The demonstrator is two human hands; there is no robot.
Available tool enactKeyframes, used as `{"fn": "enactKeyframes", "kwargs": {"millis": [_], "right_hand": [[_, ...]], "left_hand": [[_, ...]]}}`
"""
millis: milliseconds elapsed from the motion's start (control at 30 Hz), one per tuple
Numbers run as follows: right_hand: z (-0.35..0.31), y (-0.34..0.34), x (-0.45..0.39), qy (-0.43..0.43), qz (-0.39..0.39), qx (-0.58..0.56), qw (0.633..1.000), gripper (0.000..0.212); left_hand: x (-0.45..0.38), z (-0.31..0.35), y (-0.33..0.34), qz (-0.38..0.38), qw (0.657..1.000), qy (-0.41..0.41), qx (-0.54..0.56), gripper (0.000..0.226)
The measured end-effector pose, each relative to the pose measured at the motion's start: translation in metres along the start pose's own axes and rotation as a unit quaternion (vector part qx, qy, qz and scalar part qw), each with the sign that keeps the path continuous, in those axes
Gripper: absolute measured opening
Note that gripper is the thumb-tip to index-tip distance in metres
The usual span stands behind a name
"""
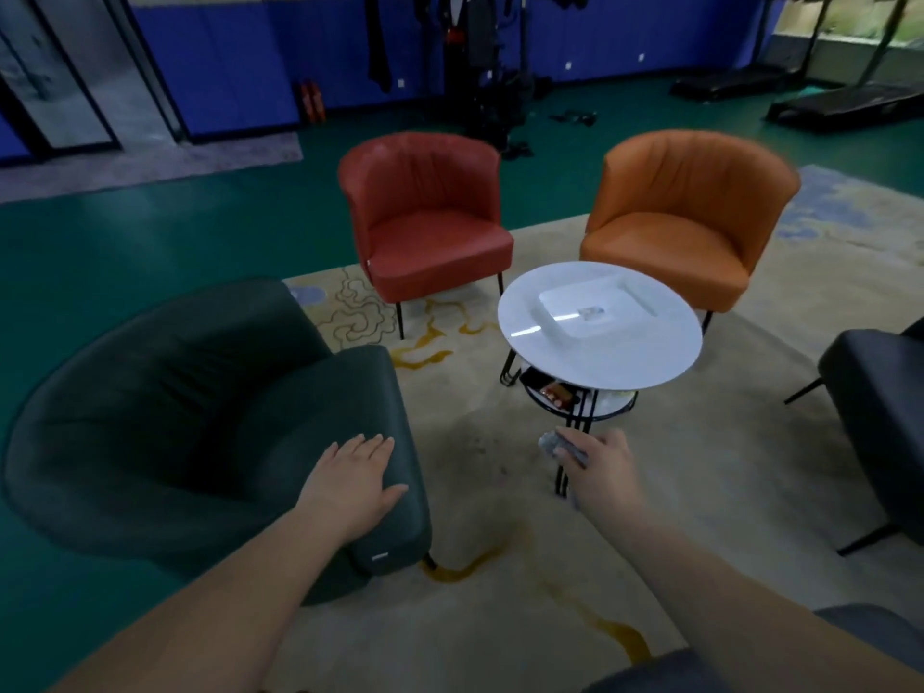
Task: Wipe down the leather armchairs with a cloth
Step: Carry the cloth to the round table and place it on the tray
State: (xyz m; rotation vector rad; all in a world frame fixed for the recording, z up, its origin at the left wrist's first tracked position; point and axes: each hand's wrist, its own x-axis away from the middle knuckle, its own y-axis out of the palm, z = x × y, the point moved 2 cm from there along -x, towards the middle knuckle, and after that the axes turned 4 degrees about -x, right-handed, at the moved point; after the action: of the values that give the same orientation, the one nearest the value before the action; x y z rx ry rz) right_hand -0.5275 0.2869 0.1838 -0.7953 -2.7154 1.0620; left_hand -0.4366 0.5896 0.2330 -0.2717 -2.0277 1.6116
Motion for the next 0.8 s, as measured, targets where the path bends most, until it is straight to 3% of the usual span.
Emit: {"fn": "enactKeyframes", "kwargs": {"millis": [367,500,800], "right_hand": [[0.031,-0.004,-0.102,0.018,0.026,-0.024,0.999,0.019],[0.035,-0.006,-0.152,0.032,0.08,0.001,0.996,0.026],[0.041,-0.031,-0.25,0.062,0.119,0.036,0.99,0.027]], "left_hand": [[-0.138,0.04,-0.022,-0.011,0.998,0.069,-0.001,0.073],[-0.207,0.041,-0.033,-0.004,0.996,0.092,-0.007,0.075],[-0.336,0.052,-0.079,0.005,0.993,0.12,-0.009,0.075]]}}
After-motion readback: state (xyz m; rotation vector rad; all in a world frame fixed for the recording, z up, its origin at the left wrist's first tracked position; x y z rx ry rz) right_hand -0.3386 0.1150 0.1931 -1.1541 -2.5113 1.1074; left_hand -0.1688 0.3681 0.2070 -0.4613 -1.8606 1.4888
